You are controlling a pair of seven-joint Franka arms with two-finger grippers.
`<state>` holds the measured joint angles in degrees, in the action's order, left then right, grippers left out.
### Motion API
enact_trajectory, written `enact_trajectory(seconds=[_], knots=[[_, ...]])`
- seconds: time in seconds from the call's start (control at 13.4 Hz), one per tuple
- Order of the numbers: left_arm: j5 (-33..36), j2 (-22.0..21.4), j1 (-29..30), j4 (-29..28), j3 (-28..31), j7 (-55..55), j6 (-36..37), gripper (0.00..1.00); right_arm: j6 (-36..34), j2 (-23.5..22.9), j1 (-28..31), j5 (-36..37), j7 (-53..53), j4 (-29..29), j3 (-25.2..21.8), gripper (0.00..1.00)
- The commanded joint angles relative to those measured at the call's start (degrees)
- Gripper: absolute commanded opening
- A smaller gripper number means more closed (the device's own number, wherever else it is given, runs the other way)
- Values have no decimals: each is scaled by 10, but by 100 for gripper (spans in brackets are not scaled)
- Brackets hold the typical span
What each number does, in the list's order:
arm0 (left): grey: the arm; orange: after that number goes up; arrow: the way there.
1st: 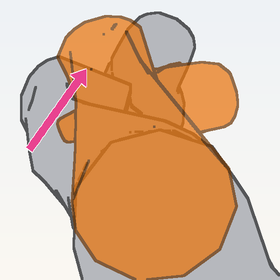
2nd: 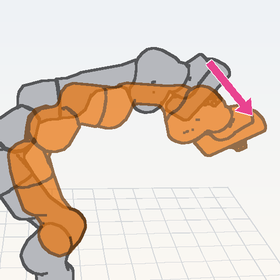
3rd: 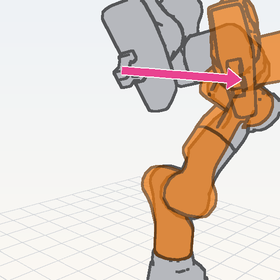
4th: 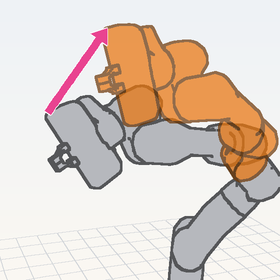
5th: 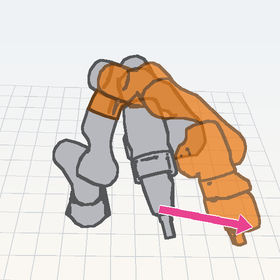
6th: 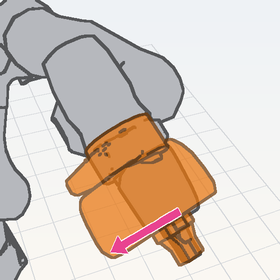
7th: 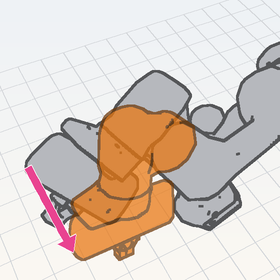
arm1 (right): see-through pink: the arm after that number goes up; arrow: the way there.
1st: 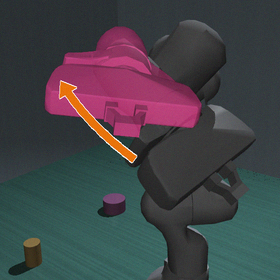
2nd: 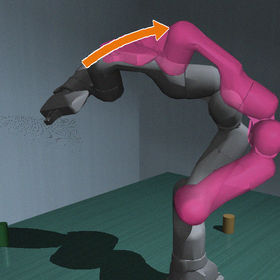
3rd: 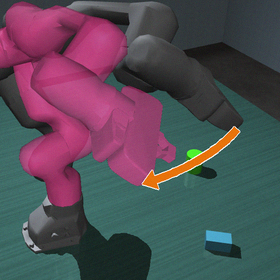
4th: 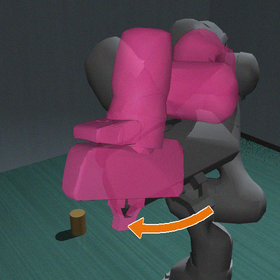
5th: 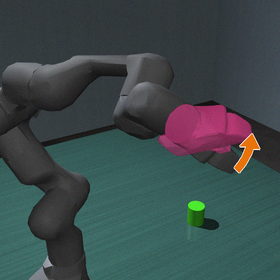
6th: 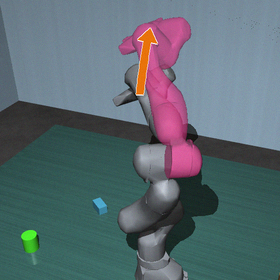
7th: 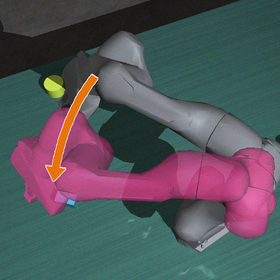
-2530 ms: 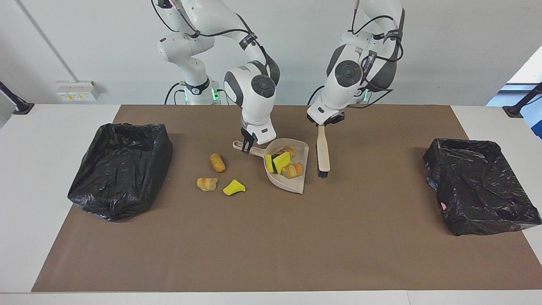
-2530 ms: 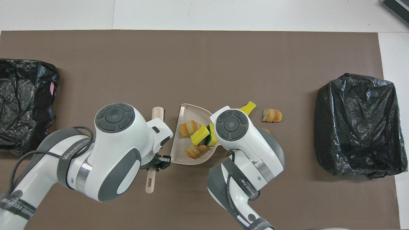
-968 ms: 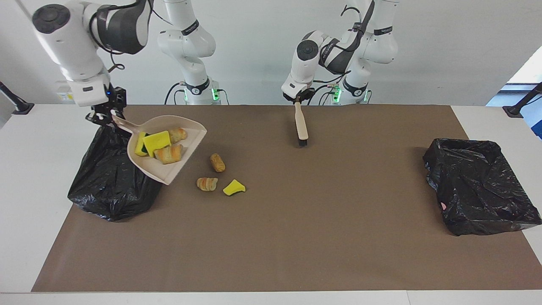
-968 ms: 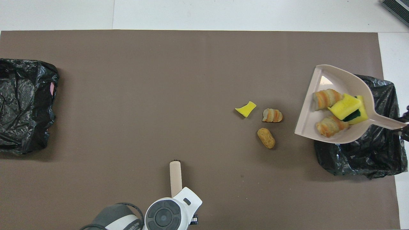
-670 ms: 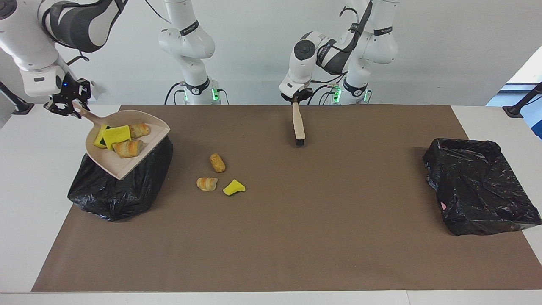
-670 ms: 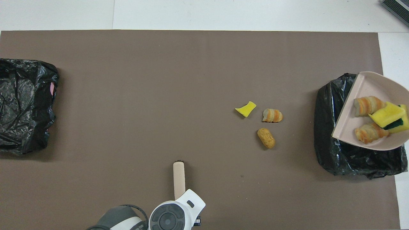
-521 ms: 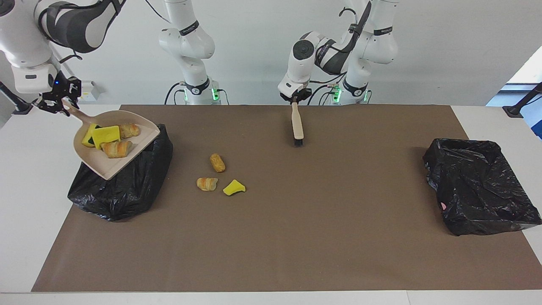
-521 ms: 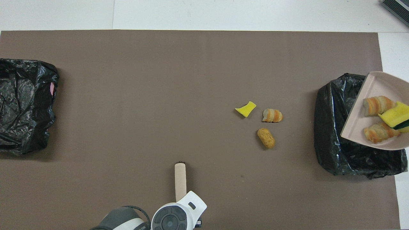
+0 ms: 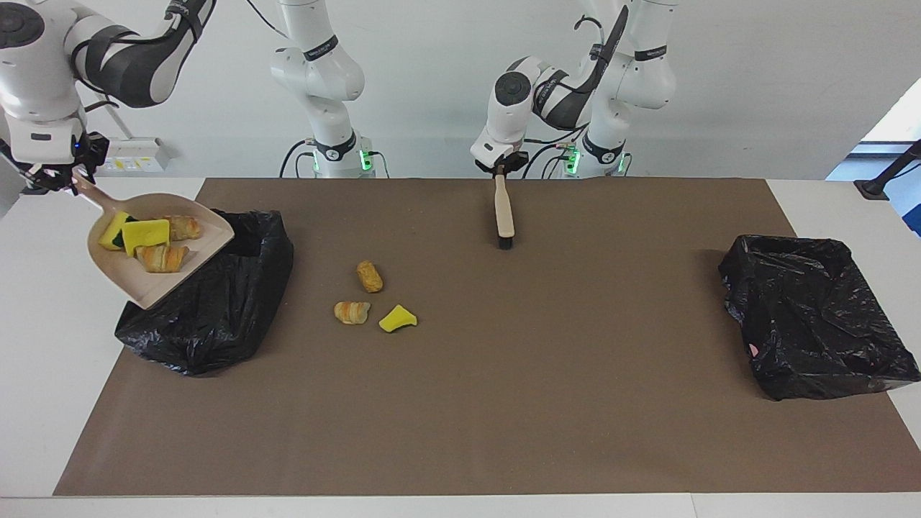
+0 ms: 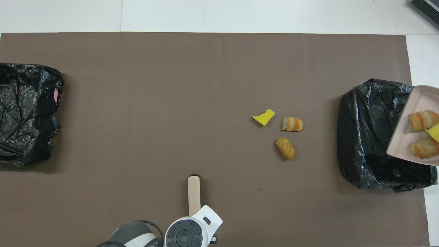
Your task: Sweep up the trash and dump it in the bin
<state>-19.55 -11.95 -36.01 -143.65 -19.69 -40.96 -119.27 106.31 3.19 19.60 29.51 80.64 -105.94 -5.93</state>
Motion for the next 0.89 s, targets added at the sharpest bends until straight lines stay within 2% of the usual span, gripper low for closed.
enact_trajectory(seconds=[0.0,0.07,0.15,0.22,0.3,0.45,0.52,0.6,0.74,0.82], knots=[[-10,3,-6,-4,8,6,-13,24,13,9,0,54,-16,-15,7,0],[-10,3,-5,-3,8,7,-13,26,17,6,1,63,-15,-17,7,0],[-10,8,-4,-1,9,10,-16,39,21,4,1,67,-15,-24,7,0],[-11,13,-2,6,11,22,-14,42,21,4,1,71,-16,-29,7,0],[-11,24,2,18,13,36,-13,58,20,3,1,78,-18,-31,7,0],[-8,44,9,39,22,50,-13,76,18,0,-1,92,-19,-30,7,0],[0,57,10,55,26,51,-15,93,20,-5,-1,96,-19,-30,7,0],[20,74,12,82,34,56,-14,100,20,-9,-1,99,-21,-28,7,0],[83,100,11,138,63,59,-2,100,19,-12,-1,107,-27,-25,10,0],[90,112,12,157,67,59,0,100,20,-12,-1,108,-28,-25,10,0]])
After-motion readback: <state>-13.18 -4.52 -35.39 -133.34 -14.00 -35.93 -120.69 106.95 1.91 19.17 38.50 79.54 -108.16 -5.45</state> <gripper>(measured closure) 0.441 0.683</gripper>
